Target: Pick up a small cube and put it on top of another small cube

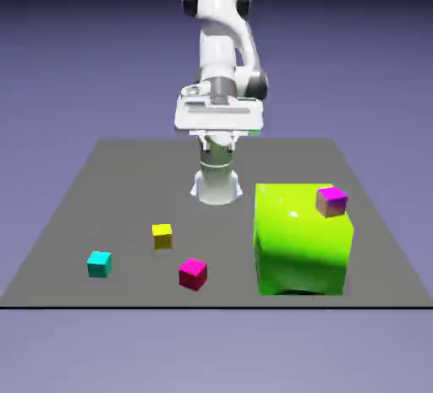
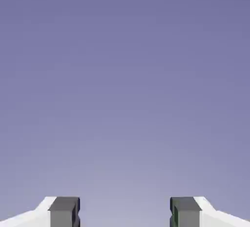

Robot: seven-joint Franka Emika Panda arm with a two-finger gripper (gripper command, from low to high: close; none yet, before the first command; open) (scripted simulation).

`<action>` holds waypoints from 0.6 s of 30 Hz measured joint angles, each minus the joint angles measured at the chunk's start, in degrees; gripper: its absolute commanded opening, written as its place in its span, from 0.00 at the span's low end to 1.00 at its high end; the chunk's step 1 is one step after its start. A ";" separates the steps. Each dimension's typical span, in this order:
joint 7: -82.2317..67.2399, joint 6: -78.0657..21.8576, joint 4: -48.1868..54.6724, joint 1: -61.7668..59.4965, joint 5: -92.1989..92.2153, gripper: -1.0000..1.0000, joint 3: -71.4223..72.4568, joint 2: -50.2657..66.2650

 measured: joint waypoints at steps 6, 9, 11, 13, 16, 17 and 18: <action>-14.95 -4.45 3.94 6.46 2.05 0.50 -7.42 10.28; -22.43 -6.68 5.91 9.69 3.08 0.50 -11.14 15.42; -27.41 -8.16 7.22 11.85 3.76 0.50 -13.61 18.84; -32.39 -9.65 8.53 14.00 4.45 0.50 -16.08 22.27; -39.87 -11.87 10.50 17.19 5.47 0.50 -19.80 27.41; -42.36 -12.61 11.16 18.29 5.81 0.50 -21.03 29.12; -44.85 -13.36 11.81 19.38 6.16 0.50 -22.27 30.83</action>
